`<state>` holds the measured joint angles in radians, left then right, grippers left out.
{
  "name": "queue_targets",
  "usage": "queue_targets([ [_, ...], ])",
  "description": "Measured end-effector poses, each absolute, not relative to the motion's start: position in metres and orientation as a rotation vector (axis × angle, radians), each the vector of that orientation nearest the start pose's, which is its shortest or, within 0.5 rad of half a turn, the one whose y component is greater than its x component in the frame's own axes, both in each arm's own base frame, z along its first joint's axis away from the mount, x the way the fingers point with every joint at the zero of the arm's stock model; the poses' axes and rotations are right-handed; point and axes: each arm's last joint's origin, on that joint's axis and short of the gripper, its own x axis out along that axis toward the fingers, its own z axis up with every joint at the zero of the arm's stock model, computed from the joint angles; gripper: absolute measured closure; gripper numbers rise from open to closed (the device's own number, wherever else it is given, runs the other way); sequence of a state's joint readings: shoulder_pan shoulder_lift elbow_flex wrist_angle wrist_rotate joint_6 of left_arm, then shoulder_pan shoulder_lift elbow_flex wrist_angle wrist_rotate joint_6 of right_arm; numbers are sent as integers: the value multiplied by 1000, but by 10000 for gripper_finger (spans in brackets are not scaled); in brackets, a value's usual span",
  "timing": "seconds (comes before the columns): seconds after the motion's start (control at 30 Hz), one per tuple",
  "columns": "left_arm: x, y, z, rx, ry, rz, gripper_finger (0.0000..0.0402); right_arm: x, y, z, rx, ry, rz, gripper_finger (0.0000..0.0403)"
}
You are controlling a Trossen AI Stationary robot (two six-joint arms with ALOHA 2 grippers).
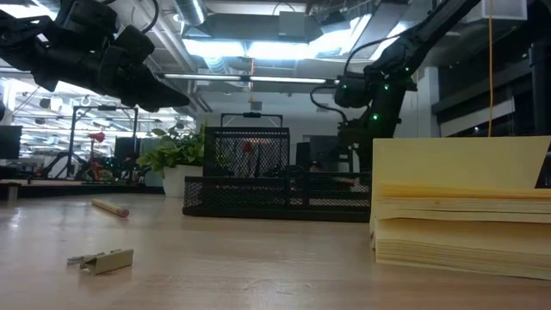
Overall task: Pick and place office supplies into organizer
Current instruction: Put the top yellow pencil into the black desk organizer
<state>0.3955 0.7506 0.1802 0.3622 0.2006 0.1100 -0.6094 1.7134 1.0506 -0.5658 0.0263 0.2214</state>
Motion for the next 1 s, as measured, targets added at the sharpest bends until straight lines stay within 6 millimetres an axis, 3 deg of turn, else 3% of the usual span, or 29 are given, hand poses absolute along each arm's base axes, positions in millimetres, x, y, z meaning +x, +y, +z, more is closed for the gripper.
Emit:
queue_targets([
  [0.37,150,56,182,47,209,183,396,277,-179,185,550,1086,-550,372],
  [1.0,149,56,182,46,209,184,396,336,-118,235,310,972,-303,363],
])
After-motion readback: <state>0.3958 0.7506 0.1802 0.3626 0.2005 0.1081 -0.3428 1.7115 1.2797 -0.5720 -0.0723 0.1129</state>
